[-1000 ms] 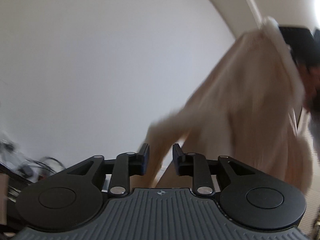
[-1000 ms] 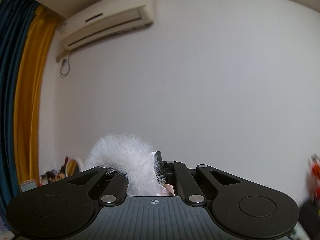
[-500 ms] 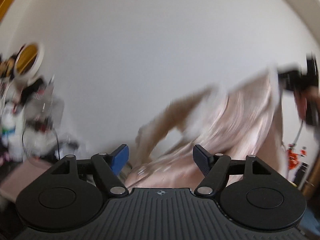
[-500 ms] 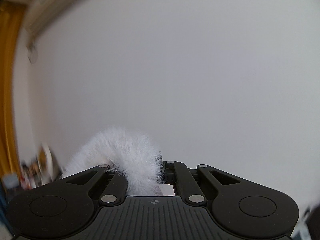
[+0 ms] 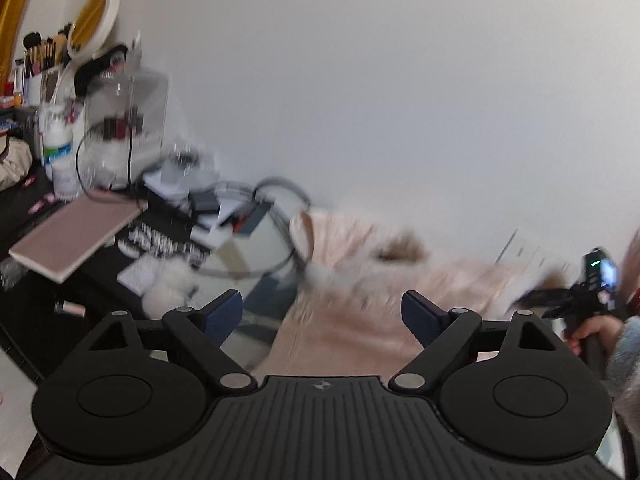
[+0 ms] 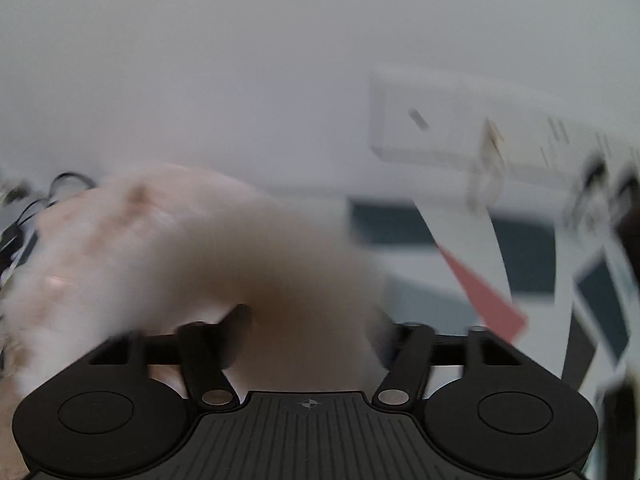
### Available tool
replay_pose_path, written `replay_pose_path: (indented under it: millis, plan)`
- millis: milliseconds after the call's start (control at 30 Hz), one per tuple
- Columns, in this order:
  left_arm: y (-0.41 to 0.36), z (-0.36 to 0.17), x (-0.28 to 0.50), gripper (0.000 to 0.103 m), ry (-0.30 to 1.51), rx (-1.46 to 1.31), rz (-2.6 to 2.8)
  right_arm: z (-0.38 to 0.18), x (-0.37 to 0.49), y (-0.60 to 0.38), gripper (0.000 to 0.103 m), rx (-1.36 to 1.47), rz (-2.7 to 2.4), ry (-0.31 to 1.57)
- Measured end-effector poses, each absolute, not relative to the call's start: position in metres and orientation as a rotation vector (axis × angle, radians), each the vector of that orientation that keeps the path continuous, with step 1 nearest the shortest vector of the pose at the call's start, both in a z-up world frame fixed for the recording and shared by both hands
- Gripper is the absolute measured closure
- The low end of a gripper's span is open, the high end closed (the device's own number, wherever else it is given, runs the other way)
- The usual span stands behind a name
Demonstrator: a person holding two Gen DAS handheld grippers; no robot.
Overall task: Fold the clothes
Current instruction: 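Carry the jacket to the geometric-pattern table and open both grippers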
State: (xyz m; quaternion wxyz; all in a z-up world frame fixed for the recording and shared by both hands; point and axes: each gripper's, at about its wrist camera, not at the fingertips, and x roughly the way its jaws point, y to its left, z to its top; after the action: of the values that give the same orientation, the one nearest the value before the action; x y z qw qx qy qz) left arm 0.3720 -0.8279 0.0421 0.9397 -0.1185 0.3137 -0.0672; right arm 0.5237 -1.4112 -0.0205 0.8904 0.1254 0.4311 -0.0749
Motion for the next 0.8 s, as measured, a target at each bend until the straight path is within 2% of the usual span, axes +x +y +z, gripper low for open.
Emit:
replay_pose_path:
  millis: [67, 200, 333, 467, 600, 700, 767, 800]
  plan:
    - [-0.838, 0.029, 0.372, 0.014, 0.702, -0.209, -0.12, -0.026, 0.511, -1.427, 0.029, 0.32, -0.135, 0.886]
    - [-0.843, -0.009, 0.385, 0.014, 0.803, -0.142, -0.083, -0.016, 0.463, -1.449, 0.012, 0.354, -0.062, 0.815]
    - [-0.834, -0.039, 0.393, 0.014, 0.888, -0.148, -0.045, -0.003, 0.417, -1.451, 0.011, 0.365, -0.019, 0.792]
    - [-0.823, -0.057, 0.397, 0.014, 0.957, -0.179, -0.048, -0.018, 0.375, -1.413, 0.012, 0.409, 0.024, 0.86]
    - [-0.822, -0.068, 0.399, 0.014, 0.989, -0.158, -0.077, -0.052, 0.362, -1.382, 0.019, 0.479, -0.016, 0.94]
    - [-0.823, -0.076, 0.401, 0.014, 1.006, -0.146, -0.091, -0.066, 0.359, -1.364, 0.028, 0.484, -0.062, 0.965]
    - [-0.825, -0.081, 0.402, 0.014, 1.014, -0.145, -0.093, -0.067, 0.359, -1.361, 0.041, 0.506, -0.091, 0.953]
    - [-0.827, -0.082, 0.402, 0.021, 1.011, -0.144, -0.105, -0.067, 0.358, -1.361, 0.067, 0.537, -0.087, 0.954]
